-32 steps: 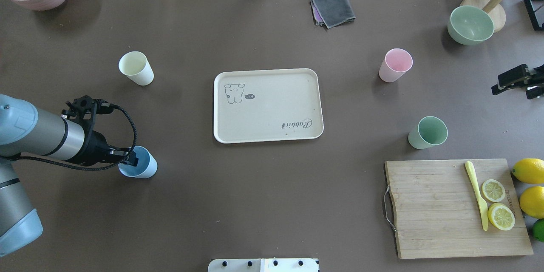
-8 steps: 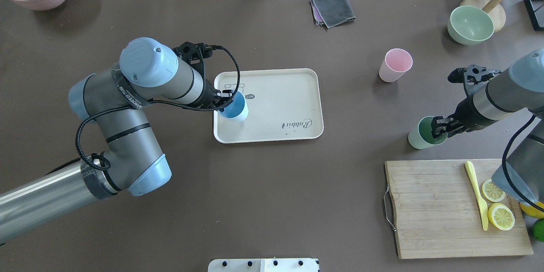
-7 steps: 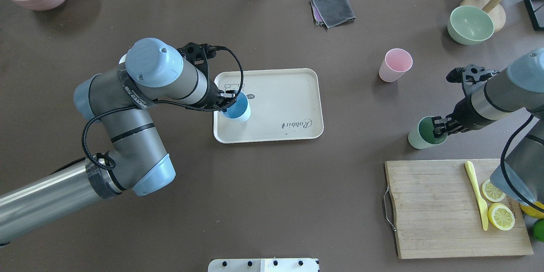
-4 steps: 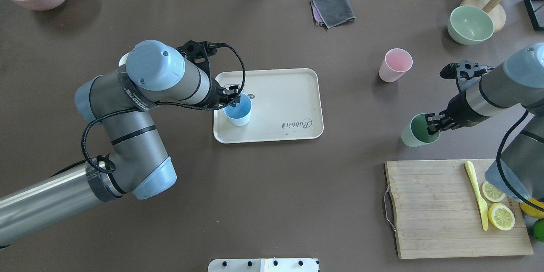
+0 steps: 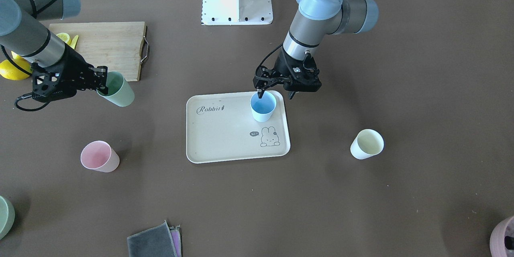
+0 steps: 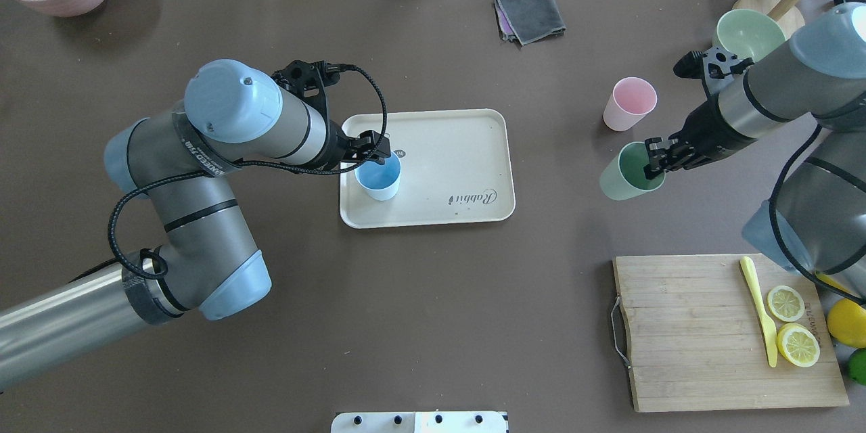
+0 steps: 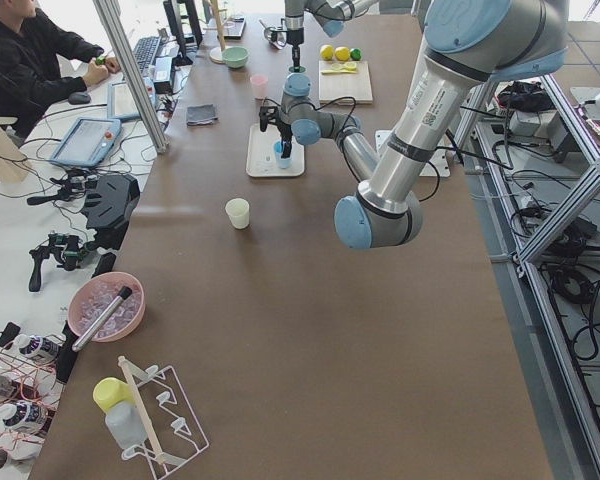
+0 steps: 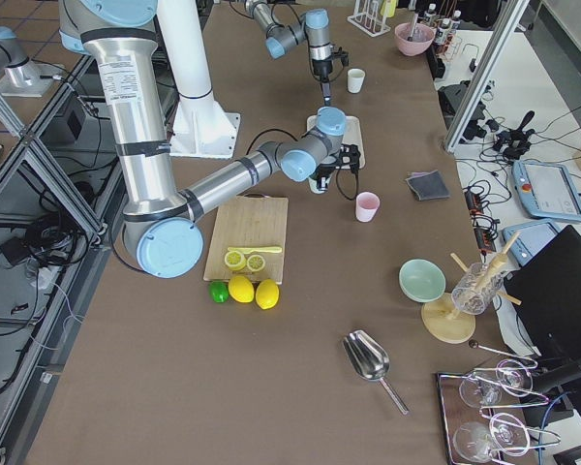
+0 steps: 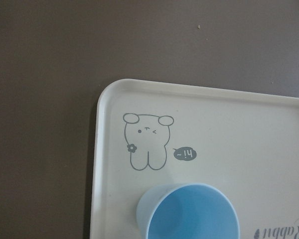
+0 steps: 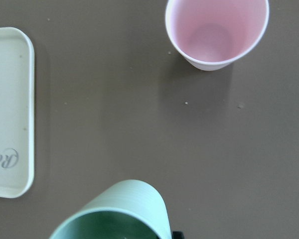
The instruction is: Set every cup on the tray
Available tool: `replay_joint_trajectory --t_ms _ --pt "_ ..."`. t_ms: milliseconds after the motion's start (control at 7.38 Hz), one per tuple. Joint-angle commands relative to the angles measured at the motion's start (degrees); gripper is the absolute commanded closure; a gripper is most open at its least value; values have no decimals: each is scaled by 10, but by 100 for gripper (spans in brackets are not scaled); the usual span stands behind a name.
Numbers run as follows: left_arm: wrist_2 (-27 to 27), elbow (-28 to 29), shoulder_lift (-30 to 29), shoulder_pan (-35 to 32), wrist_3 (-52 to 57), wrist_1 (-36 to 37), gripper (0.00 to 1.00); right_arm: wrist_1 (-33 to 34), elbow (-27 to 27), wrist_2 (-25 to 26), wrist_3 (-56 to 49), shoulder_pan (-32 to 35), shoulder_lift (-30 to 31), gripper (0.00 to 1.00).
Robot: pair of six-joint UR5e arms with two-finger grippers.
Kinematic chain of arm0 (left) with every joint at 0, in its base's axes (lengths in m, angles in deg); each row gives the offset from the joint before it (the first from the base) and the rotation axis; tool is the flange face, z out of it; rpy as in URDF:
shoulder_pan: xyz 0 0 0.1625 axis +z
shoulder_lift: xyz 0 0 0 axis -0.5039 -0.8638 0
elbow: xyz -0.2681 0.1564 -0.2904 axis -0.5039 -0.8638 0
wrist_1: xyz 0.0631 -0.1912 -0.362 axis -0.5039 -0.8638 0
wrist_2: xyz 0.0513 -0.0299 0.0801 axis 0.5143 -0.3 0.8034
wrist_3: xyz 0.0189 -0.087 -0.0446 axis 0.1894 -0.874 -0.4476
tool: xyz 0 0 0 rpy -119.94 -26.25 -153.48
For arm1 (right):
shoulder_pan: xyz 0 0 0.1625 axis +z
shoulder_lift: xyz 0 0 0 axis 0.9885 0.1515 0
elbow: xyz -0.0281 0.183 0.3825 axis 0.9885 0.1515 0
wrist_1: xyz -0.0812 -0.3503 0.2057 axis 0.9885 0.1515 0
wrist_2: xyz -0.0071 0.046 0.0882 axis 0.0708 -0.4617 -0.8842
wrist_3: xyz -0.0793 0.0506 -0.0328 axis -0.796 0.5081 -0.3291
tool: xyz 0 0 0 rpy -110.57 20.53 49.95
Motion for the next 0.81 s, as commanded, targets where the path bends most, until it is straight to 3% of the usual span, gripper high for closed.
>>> replay_joint_trajectory --t_ms 0,271,407,678 --pt "-15 -34 55 -40 109 2 2 48 3 6 38 -14 -84 100" --pt "-94 -30 83 -137 252 45 2 50 30 78 81 -69 -136 100" --pt "-100 -18 84 -170 334 80 2 49 55 91 109 -91 -168 100" --pt "-104 39 98 -240 459 73 2 49 75 128 126 -125 -193 100"
